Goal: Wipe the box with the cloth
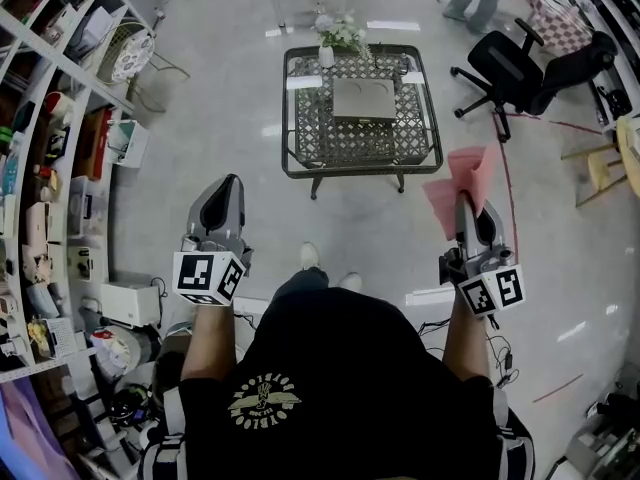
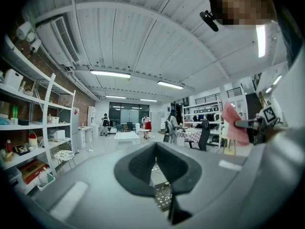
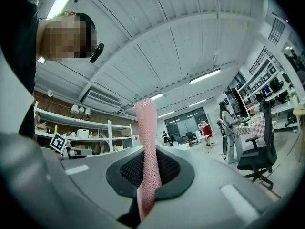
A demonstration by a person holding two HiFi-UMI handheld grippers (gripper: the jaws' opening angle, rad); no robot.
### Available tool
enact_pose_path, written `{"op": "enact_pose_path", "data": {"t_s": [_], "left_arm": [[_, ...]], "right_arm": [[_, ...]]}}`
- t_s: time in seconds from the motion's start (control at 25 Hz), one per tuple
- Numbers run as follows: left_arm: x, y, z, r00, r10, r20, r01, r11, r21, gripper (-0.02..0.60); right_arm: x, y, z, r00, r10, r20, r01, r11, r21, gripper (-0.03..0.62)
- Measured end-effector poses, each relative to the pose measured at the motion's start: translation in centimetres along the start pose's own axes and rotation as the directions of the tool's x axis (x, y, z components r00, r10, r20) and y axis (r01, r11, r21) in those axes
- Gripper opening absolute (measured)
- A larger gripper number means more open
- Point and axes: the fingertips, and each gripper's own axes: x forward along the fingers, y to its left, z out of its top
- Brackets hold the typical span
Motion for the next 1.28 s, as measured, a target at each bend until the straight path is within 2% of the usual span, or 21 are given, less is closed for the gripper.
{"op": "enact_pose_path", "data": {"t_s": [0.32,0.76,1.28], "left_arm": [[1.1,4.0,-1.3,1.0,-0.003,-0.027,0.002,1.0,-0.017,0.0],[4.2,9.5,-0.7,1.0,-0.028,0.014,0.028,0.999,-0.036,0.0],[10.0,11.5,0.0,0.985,-0.166,0.052,0.168,0.985,-0.038,0.0]], "right_arm": [[3.8,1.8,-1.6,0.999,-0.004,-0.036,0.004,1.0,0.003,0.017],[9.2,4.7,-1.4,0.999,-0.018,-0.043,0.016,0.999,-0.038,0.017],[12.0,6.5,-0.5,0.994,-0.107,-0.036,0.104,0.99,-0.094,0.018]]}}
